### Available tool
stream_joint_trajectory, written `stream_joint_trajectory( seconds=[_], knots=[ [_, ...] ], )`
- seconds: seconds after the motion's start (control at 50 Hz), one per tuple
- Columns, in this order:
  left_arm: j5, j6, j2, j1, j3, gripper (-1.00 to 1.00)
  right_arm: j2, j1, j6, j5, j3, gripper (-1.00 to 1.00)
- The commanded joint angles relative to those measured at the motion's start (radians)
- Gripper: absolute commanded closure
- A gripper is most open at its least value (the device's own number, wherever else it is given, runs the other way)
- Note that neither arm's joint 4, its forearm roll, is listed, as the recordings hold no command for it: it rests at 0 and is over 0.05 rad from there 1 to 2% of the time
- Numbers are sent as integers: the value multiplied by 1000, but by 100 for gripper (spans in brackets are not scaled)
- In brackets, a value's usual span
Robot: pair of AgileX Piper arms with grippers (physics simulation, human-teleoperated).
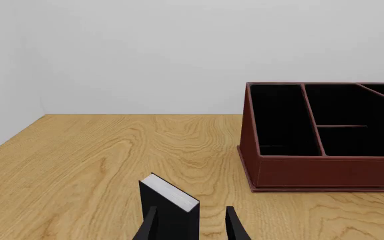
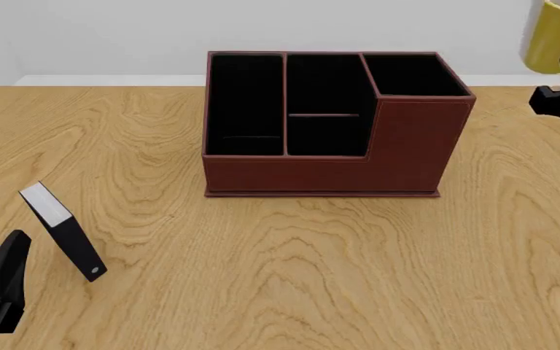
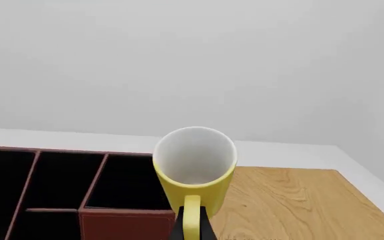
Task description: Pick up the yellow and white mug and place it to the right of the caddy.
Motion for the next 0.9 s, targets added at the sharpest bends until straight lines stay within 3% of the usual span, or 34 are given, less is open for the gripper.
stream_joint_trajectory(
  seconds=[0.02,0.9],
  knots=[
    [0,0,0,0,0,-100,48,-39,14,-44,5,100],
    [0,0,0,0,0,-100,285,-83,12,-272,85,100]
  ],
)
